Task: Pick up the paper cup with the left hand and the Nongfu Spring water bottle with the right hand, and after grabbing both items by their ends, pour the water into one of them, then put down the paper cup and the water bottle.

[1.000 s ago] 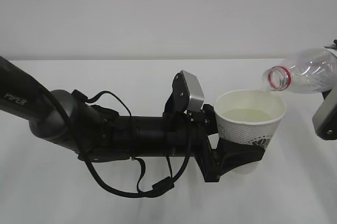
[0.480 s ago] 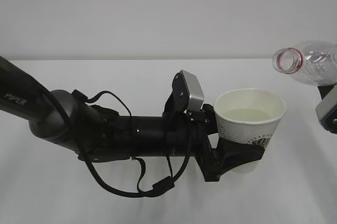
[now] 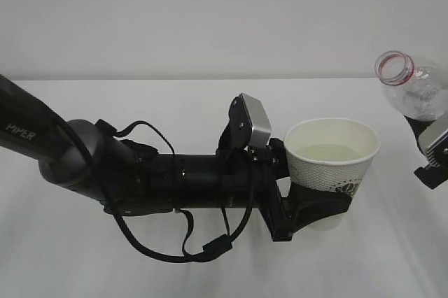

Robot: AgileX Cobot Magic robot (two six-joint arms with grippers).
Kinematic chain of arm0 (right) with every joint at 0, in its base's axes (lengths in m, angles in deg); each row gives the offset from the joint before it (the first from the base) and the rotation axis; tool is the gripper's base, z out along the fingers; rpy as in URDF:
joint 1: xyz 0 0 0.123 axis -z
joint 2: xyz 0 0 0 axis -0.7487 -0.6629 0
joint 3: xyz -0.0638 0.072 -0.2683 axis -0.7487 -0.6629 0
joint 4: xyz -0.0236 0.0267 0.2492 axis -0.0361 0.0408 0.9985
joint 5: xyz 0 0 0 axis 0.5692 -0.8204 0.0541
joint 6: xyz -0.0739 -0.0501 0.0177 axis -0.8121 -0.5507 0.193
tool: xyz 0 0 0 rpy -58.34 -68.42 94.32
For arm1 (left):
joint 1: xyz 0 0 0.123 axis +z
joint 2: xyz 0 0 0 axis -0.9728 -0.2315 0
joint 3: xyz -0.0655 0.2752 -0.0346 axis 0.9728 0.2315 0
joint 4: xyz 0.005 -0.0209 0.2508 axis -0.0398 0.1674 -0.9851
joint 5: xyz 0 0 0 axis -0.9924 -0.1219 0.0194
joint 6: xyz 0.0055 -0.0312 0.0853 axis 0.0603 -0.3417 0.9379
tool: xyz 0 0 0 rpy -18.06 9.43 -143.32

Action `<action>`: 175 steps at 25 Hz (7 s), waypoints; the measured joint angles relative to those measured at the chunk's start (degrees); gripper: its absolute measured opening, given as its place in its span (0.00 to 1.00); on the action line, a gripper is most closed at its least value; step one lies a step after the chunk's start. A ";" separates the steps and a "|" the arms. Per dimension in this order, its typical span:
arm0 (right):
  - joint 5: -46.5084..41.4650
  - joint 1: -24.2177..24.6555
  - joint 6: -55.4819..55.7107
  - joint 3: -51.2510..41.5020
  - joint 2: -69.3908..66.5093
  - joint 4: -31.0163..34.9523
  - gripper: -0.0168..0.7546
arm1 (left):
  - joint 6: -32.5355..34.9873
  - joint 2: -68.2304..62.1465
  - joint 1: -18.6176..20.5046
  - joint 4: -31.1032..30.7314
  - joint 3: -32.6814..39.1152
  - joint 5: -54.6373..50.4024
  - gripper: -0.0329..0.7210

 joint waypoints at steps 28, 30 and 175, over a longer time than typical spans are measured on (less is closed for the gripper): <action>0.00 0.00 41.62 0.00 -2.11 0.88 0.66 | 0.00 0.00 0.00 2.13 0.00 -0.24 0.76; 0.00 0.00 43.35 0.00 -3.43 0.88 0.66 | 0.00 0.00 0.00 2.23 0.00 -0.87 0.76; 2.04 0.00 49.01 -0.02 -8.54 -1.10 0.80 | 0.00 -0.12 0.00 4.91 0.00 -2.97 0.76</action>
